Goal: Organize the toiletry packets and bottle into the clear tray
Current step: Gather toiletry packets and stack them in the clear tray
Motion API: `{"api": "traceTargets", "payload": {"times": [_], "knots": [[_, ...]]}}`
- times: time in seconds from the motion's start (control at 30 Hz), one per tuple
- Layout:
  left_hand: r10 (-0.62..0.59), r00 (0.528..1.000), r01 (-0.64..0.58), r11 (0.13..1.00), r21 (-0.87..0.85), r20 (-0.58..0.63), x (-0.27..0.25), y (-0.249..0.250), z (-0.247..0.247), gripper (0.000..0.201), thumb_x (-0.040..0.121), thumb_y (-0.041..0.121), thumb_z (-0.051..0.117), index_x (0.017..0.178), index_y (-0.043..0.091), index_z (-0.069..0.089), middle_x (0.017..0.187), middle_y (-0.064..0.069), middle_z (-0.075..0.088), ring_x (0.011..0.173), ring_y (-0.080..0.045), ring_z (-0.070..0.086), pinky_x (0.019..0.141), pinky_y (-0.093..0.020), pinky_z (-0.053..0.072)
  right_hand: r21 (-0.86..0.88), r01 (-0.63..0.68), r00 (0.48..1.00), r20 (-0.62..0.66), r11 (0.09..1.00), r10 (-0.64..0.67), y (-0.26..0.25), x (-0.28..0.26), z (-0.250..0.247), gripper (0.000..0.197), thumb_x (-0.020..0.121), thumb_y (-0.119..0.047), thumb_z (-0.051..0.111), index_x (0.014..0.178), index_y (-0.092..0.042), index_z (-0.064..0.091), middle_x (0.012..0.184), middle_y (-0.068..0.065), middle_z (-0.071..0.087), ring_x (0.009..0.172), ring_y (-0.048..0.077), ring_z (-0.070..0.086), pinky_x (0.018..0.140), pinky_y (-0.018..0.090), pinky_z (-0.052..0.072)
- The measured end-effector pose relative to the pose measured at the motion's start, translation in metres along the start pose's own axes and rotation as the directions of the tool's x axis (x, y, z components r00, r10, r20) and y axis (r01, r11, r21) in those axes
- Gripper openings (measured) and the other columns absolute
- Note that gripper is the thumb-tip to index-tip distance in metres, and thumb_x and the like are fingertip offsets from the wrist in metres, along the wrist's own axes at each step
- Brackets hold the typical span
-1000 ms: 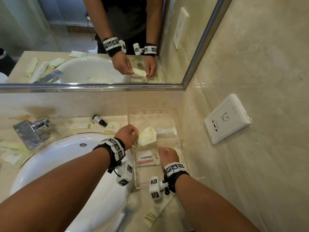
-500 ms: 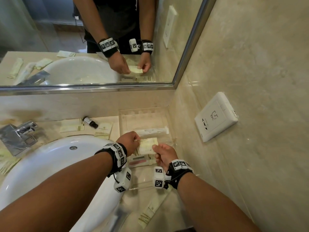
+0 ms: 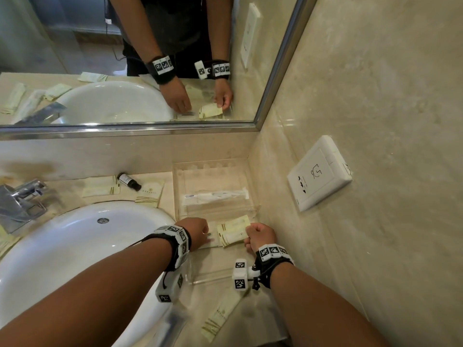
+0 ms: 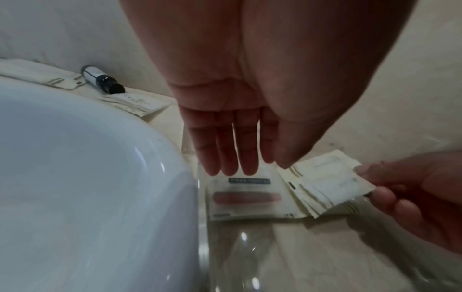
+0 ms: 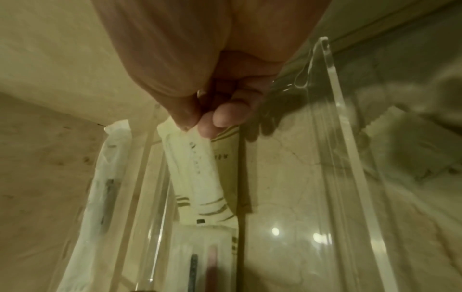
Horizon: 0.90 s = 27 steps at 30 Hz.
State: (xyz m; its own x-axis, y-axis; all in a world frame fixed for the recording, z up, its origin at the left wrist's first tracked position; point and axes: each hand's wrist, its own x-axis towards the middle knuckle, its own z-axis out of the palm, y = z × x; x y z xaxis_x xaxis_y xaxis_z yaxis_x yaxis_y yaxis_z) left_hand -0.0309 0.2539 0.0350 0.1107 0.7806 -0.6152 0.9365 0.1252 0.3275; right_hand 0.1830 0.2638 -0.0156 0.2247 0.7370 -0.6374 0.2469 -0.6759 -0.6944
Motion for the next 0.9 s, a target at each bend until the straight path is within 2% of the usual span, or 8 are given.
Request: {"api": "traceTargets", "payload": {"times": [0.13,0.23,0.37,0.47,0.6,0.73,0.83,0.9], "knots": [[0.019,0.997,-0.024,0.997,0.072,0.069,0.000,0.005,0.004,0.034,0.099,0.031,0.048,0.126,0.015,0.062,0.129,-0.007,0.061,0.119,-0.025,0.057,0.097,-0.032,0.044,0.001,0.009,0.999,-0.047,1.000,-0.009,-0.001,0.000,0.004,0.014,0.098,-0.012,0.055,0.092,-0.016,0.067,0.064,0.011,0.065,0.049,0.019,0.053,0.051,0.029,0.046],[0.045,0.992,-0.061,0.990,0.125,0.121,-0.001,0.005,0.009,0.034,0.096,0.026,0.049,0.126,0.018,0.065,0.127,-0.007,0.063,0.116,-0.026,0.060,0.097,-0.035,0.049,-0.015,0.014,0.996,-0.083,1.000,-0.016,-0.001,0.000,0.007,0.015,0.099,-0.011,0.054,0.094,-0.017,0.067,0.065,0.010,0.067,0.049,0.018,0.056,0.049,0.027,0.048],[0.072,0.986,-0.100,0.977,0.190,0.151,-0.001,0.004,0.012,0.035,0.091,0.026,0.050,0.121,0.019,0.067,0.120,-0.008,0.064,0.108,-0.028,0.062,0.092,-0.036,0.052,-0.091,0.008,0.997,-0.077,0.996,-0.015,-0.003,-0.004,0.010,0.023,0.095,-0.009,0.052,0.088,-0.029,0.061,0.073,0.011,0.073,0.060,0.021,0.066,0.060,0.036,0.061],[0.071,0.985,-0.103,0.973,0.207,0.160,0.000,0.005,0.010,0.037,0.090,0.027,0.051,0.124,0.020,0.065,0.123,-0.008,0.062,0.109,-0.029,0.062,0.091,-0.036,0.052,-0.279,0.042,0.996,-0.059,0.960,-0.061,-0.002,-0.003,0.012,0.017,0.090,-0.024,0.055,0.102,-0.027,0.065,0.084,0.003,0.076,0.071,0.022,0.073,0.069,0.044,0.064],[0.066,0.983,-0.102,0.972,0.211,0.171,0.000,0.006,0.009,0.036,0.090,0.027,0.051,0.121,0.019,0.067,0.121,-0.008,0.062,0.108,-0.029,0.062,0.090,-0.035,0.052,-0.526,0.048,0.992,-0.070,0.849,-0.100,-0.008,-0.008,0.006,0.026,0.094,-0.030,0.058,0.120,-0.025,0.059,0.103,0.001,0.072,0.083,0.020,0.067,0.069,0.027,0.049],[0.067,0.983,-0.105,0.969,0.225,0.169,0.000,0.006,0.007,0.035,0.091,0.027,0.049,0.119,0.018,0.067,0.119,-0.009,0.062,0.107,-0.029,0.062,0.089,-0.035,0.052,-0.590,0.023,0.993,-0.081,0.807,-0.087,-0.010,-0.011,0.005,0.036,0.093,-0.034,0.059,0.124,-0.026,0.043,0.099,0.003,0.071,0.089,0.027,0.070,0.083,0.037,0.058],[0.069,0.983,-0.109,0.966,0.233,0.173,-0.001,0.007,0.007,0.035,0.091,0.027,0.048,0.118,0.016,0.067,0.119,-0.010,0.061,0.107,-0.030,0.062,0.088,-0.034,0.052,-0.608,0.002,0.994,-0.087,0.794,-0.069,-0.009,-0.014,0.003,0.046,0.092,-0.040,0.060,0.129,-0.030,0.036,0.095,0.000,0.067,0.088,0.027,0.070,0.079,0.037,0.057],[0.073,0.983,-0.113,0.965,0.236,0.170,-0.002,0.007,0.008,0.034,0.091,0.028,0.048,0.117,0.016,0.068,0.117,-0.010,0.062,0.106,-0.030,0.062,0.089,-0.035,0.052,-0.624,0.024,0.993,-0.077,0.781,-0.092,-0.007,-0.017,0.001,0.042,0.092,-0.043,0.059,0.126,-0.031,0.037,0.095,-0.002,0.067,0.088,0.026,0.070,0.079,0.037,0.057]]}}
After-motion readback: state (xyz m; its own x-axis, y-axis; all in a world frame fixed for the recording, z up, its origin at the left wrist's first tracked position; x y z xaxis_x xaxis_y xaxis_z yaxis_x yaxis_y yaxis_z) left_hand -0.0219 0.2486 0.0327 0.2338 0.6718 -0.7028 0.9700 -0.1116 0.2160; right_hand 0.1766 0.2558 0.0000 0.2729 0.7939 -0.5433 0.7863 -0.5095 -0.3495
